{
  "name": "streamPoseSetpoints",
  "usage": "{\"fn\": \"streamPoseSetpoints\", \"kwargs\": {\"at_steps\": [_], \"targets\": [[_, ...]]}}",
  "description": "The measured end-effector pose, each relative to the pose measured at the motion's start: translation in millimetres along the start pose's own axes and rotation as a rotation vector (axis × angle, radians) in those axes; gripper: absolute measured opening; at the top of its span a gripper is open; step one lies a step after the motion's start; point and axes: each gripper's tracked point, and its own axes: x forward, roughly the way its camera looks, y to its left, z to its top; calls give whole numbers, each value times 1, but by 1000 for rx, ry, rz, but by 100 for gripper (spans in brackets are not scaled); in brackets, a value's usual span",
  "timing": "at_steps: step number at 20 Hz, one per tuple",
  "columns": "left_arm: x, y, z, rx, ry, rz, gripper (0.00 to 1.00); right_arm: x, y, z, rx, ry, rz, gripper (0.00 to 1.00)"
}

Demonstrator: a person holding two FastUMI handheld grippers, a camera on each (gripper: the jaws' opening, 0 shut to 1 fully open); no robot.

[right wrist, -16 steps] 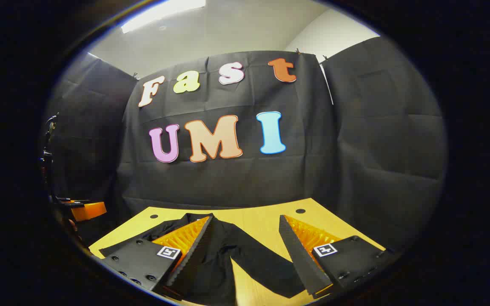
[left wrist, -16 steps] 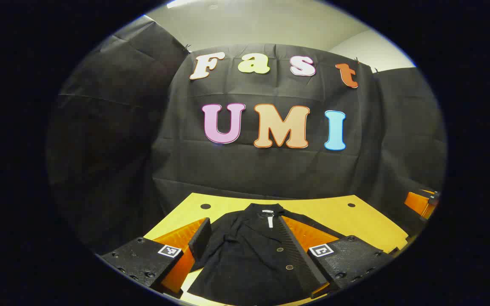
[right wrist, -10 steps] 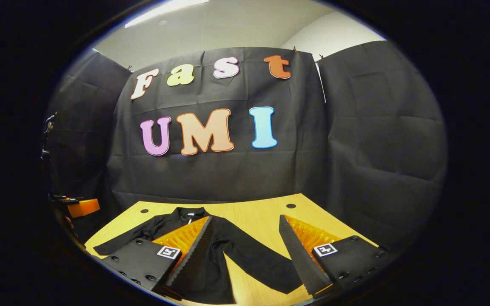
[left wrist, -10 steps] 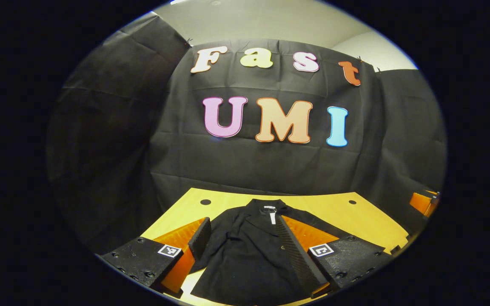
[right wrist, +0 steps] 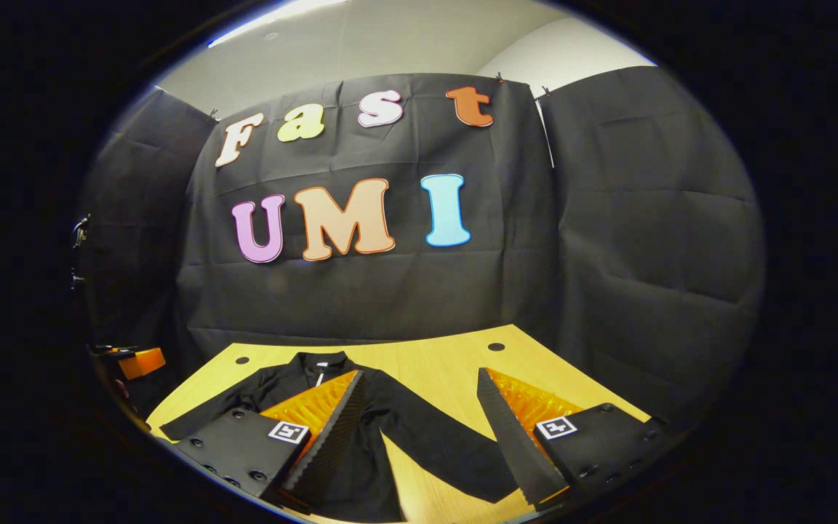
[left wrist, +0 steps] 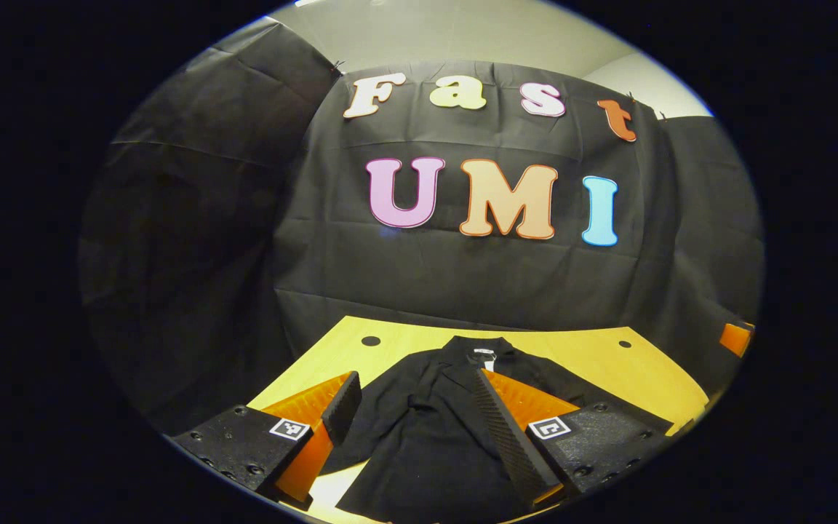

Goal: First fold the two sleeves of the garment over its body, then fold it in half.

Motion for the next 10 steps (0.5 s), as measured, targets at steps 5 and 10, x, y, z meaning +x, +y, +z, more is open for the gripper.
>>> {"fn": "streamPoseSetpoints", "kwargs": {"at_steps": [5,10], "targets": [[1,0,7,15,-20,10,93,9,1,5,-12,3,26,94],[1,12,6,28,-7,70,93,17,1,-2,-22,32,39,94]]}}
